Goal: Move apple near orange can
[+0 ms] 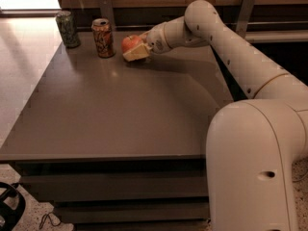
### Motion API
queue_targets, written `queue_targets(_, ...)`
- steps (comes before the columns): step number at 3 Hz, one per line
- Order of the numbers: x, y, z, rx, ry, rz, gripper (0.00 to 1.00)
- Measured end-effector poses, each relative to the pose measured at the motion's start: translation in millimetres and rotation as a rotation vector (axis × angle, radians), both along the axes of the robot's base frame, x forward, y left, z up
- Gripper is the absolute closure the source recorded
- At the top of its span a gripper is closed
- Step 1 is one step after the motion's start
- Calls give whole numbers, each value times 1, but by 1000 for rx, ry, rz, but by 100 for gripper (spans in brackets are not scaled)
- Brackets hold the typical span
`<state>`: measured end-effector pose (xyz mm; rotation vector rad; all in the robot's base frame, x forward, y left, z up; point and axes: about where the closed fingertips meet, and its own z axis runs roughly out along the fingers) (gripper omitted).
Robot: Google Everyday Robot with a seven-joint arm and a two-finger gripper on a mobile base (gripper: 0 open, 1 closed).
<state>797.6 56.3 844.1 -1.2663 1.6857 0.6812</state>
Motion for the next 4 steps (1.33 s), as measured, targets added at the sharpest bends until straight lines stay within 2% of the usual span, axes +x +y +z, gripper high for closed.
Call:
queue_targets(1,8,7,-17,36,17,5,100)
queue_targets(2,9,9,-18,37,20,6,84)
queue_targets(4,9,9,-16,37,20,6,36)
